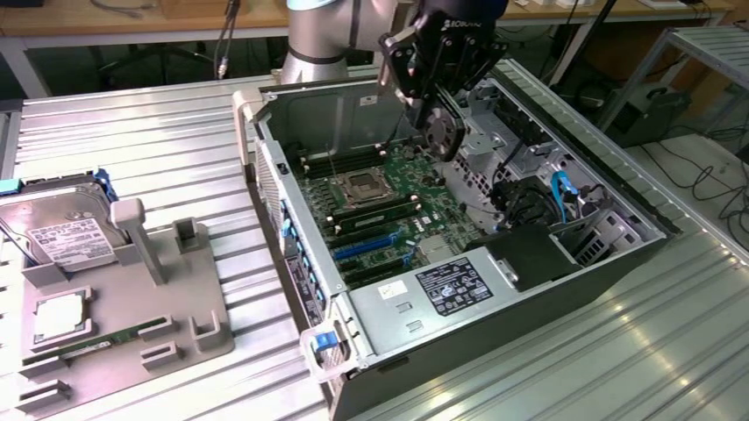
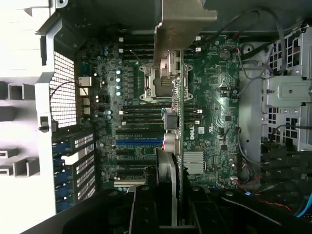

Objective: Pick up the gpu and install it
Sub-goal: 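Pick up the gpu and move the gpu toward the slot, then insert the gpu into the slot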

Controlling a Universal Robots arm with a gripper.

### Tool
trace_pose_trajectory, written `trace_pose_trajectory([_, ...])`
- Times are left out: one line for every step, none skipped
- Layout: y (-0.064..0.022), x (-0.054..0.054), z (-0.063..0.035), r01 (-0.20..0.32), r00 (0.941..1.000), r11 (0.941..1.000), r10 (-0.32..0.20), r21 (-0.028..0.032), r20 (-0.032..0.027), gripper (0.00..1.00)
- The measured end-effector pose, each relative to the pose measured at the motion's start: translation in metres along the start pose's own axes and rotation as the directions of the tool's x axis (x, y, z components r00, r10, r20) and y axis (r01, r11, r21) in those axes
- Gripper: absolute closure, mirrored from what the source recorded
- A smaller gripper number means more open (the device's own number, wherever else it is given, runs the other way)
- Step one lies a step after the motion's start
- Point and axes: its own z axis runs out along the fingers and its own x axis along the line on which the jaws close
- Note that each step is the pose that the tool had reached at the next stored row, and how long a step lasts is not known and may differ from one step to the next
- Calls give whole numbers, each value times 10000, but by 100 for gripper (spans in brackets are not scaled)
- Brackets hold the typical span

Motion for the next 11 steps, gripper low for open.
trace_pose_trajectory([1, -26, 1, 0, 10000, 10000, 0, 0, 0, 72])
trace_pose_trajectory([1, -58, 3, 0, 10000, 10000, 0, -1, 0, 72])
trace_pose_trajectory([1, -75, 5, 0, 10000, 10000, 0, -1, 0, 72])
trace_pose_trajectory([2, -98, 5, 0, 10000, 10000, 0, 0, 0, 72])
trace_pose_trajectory([2, -98, 5, 0, 10000, 10000, 0, 1, 0, 72])
trace_pose_trajectory([2, -97, 5, 54, 10000, 10000, -54, 0, -1, 72])
trace_pose_trajectory([2, -96, 5, 497, 9988, 9988, -497, 1, -8, 72])
trace_pose_trajectory([2, -96, 5, 1199, 9928, 9928, -1199, 2, -19, 72])
trace_pose_trajectory([2, -96, 5, 1760, 9844, 9844, -1760, 2, -28, 72])
trace_pose_trajectory([2, -96, 5, 1954, 9807, 9807, -1954, 2, -31, 72])
trace_pose_trajectory([2, -96, 5, 2300, 9732, 9732, -2300, 1, -36, 72])
